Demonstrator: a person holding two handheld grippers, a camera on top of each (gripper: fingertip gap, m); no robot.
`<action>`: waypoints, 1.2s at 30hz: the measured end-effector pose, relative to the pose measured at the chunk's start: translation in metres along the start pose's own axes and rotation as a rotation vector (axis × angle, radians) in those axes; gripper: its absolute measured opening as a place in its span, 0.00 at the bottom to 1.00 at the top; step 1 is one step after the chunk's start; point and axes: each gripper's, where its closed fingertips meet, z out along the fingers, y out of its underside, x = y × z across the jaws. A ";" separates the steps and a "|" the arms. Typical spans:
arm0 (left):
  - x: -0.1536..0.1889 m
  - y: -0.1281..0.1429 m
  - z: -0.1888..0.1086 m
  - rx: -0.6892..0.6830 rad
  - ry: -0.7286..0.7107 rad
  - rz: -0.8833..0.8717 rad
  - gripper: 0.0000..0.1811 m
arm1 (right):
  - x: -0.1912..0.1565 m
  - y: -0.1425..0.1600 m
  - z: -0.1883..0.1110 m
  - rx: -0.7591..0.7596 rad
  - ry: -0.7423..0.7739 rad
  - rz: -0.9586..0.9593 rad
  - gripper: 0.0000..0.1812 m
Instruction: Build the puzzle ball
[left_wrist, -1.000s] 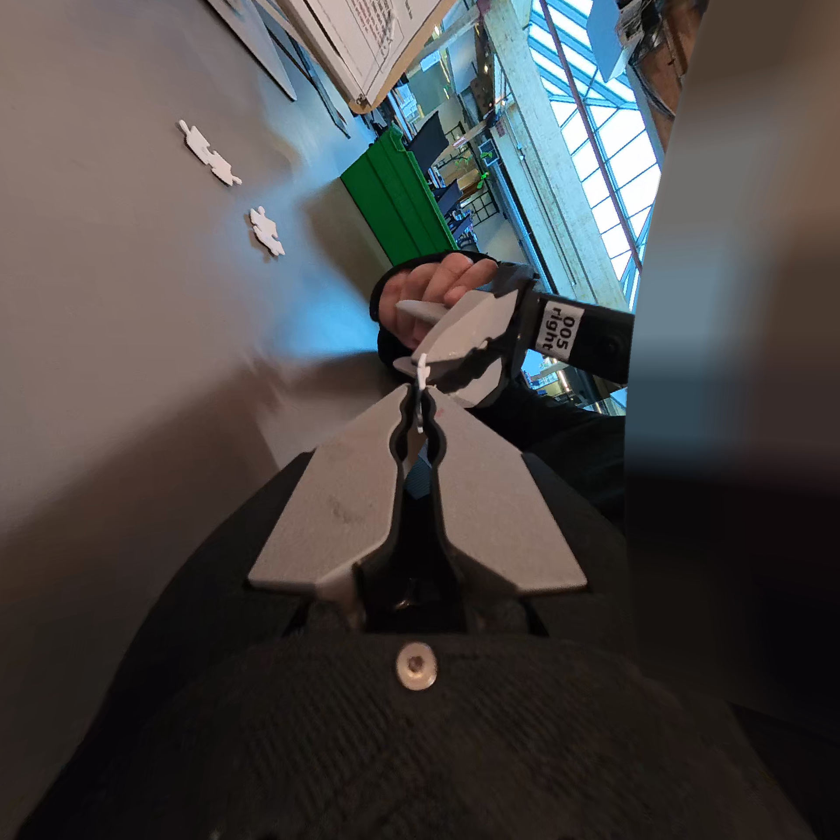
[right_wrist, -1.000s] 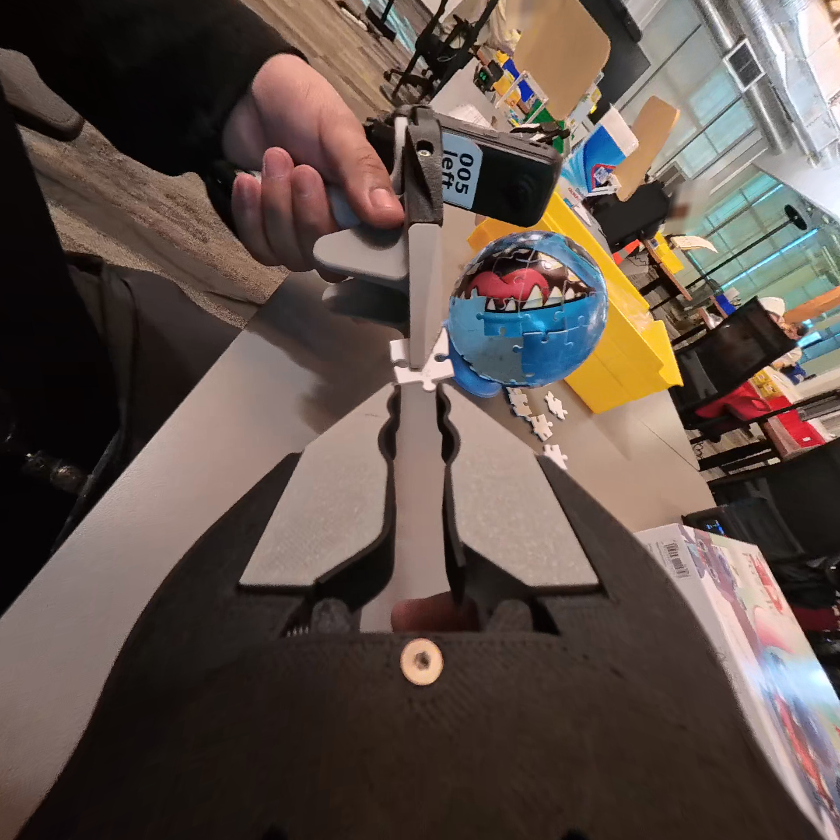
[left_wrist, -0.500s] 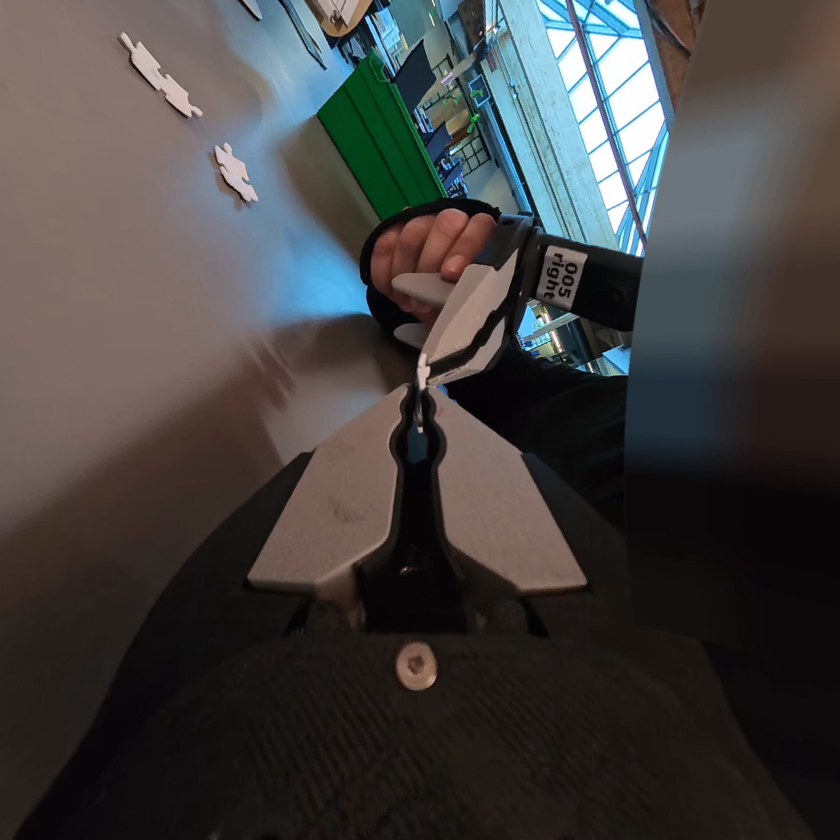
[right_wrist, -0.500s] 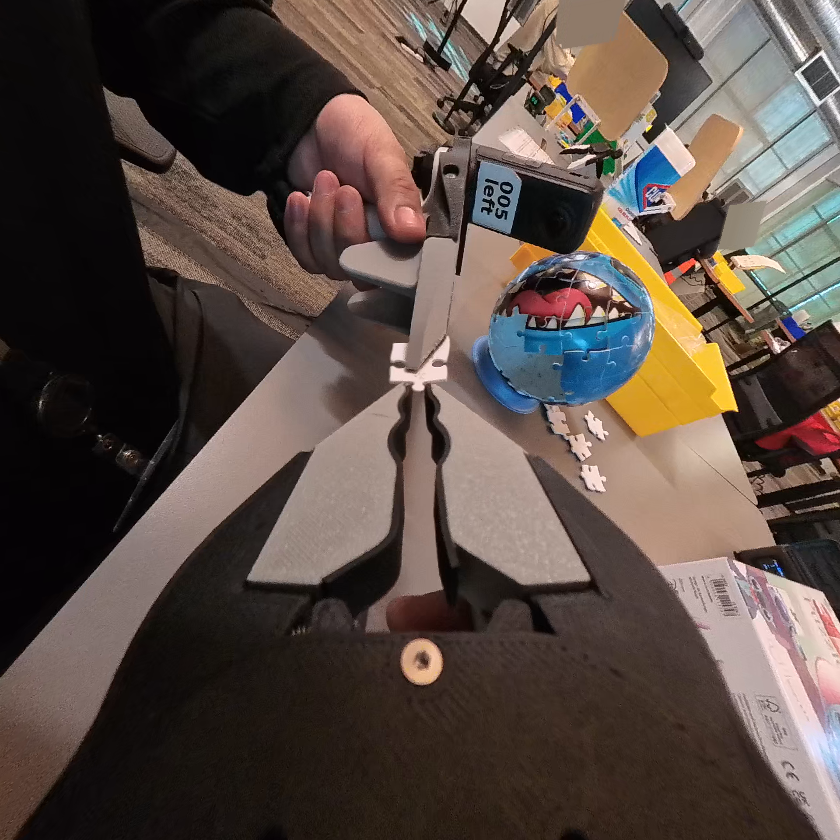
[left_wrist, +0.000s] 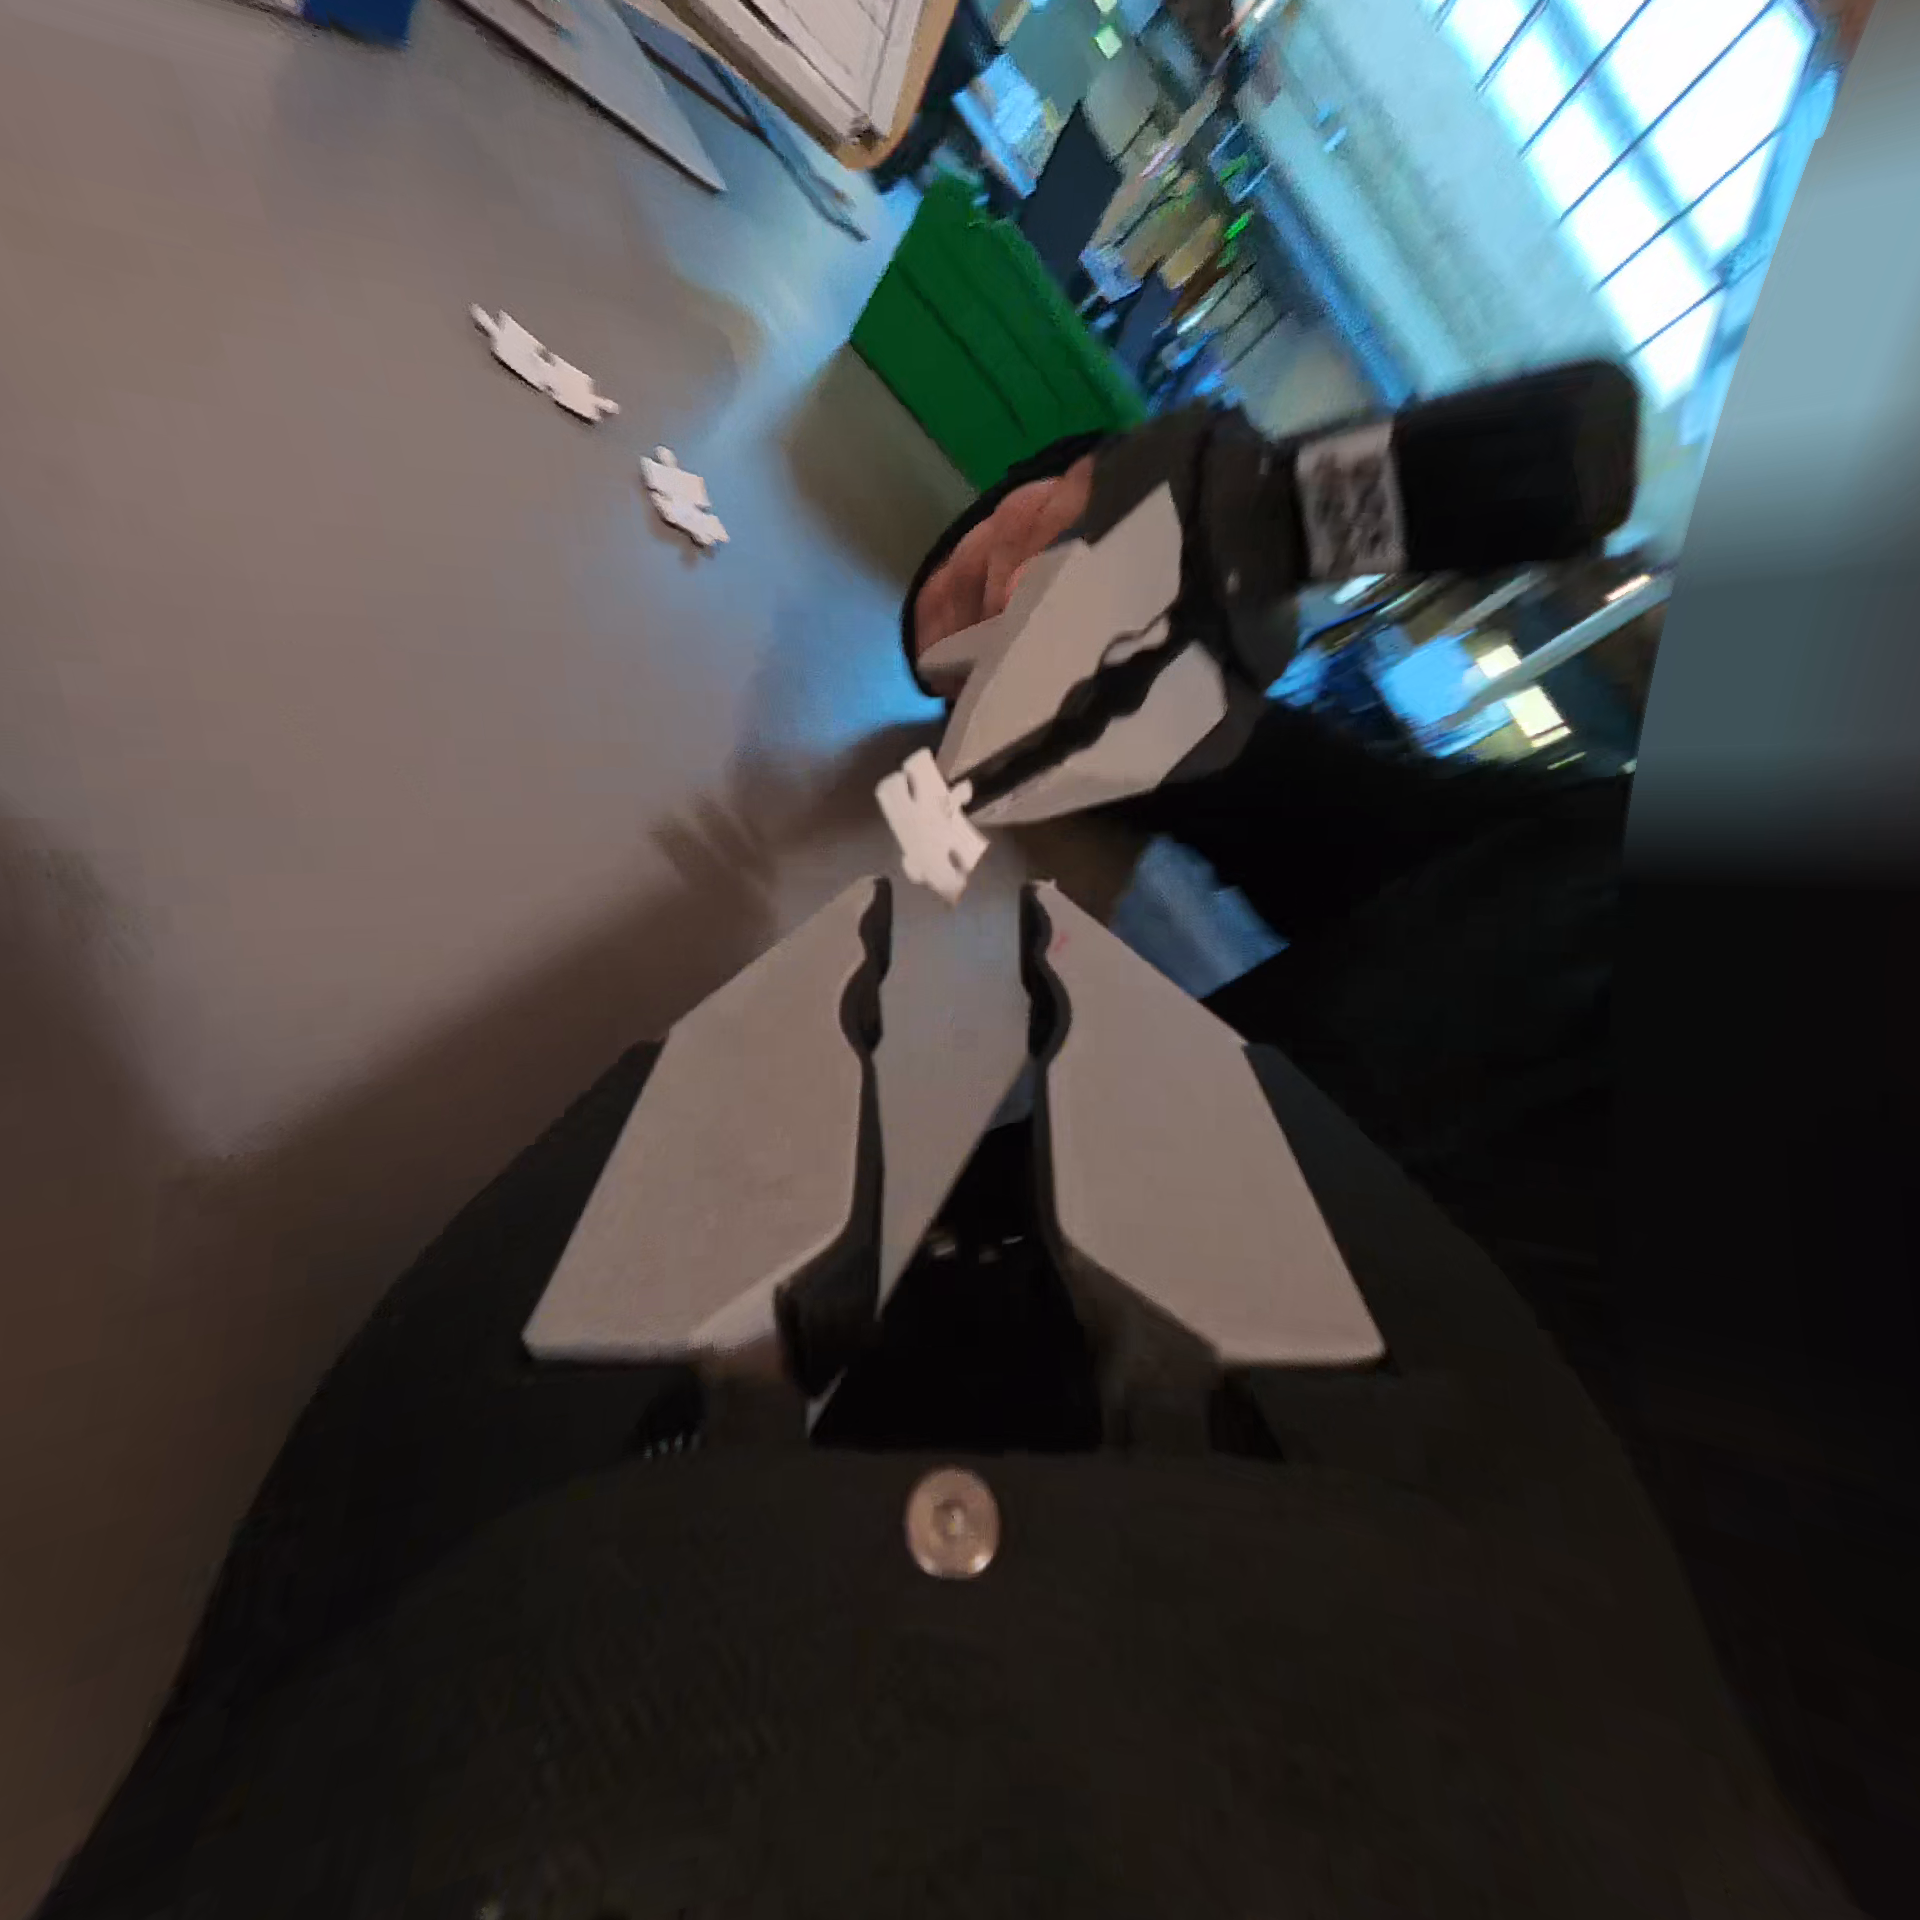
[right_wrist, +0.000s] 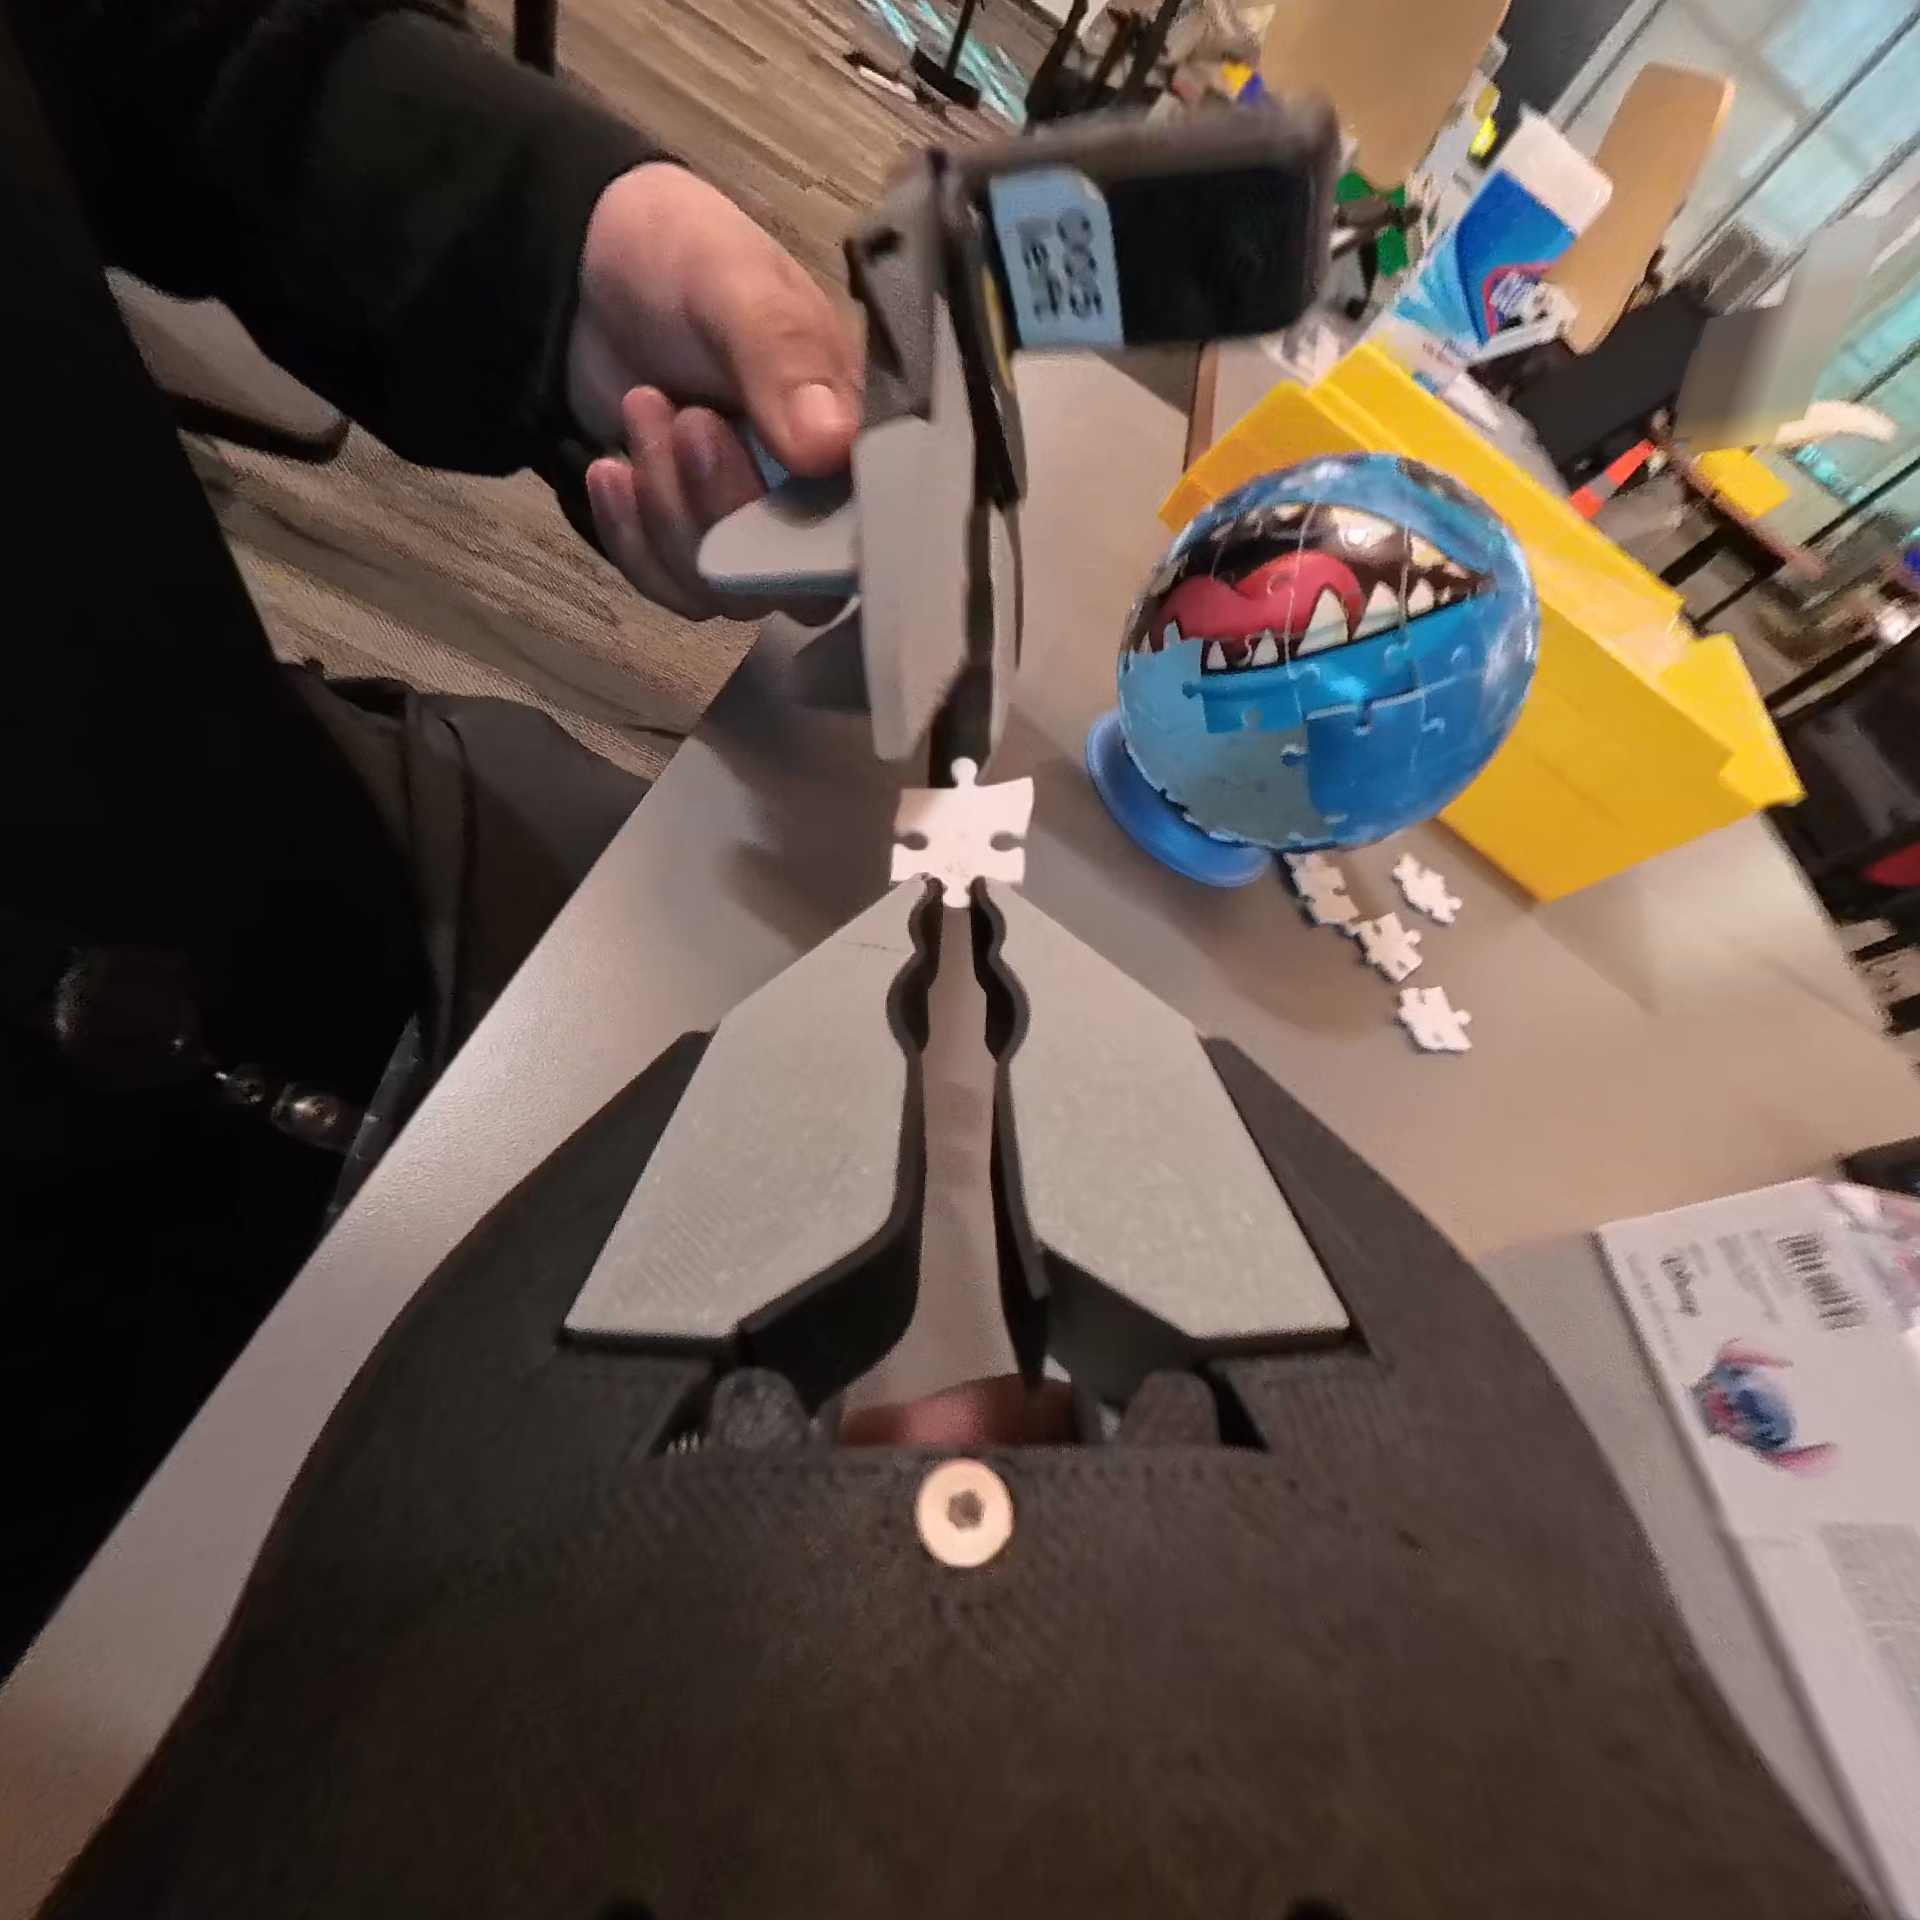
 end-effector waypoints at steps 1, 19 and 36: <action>-0.004 0.002 -0.005 -0.009 -0.066 0.094 0.13 | 0.000 0.002 0.000 0.003 -0.019 0.048 0.01; -0.008 0.007 0.004 -0.127 -0.534 1.393 0.01 | -0.006 0.000 0.011 0.071 -0.249 0.557 0.01; -0.027 0.018 -0.002 -0.268 -0.507 1.483 0.00 | -0.014 0.008 0.028 -0.107 0.019 -0.286 0.00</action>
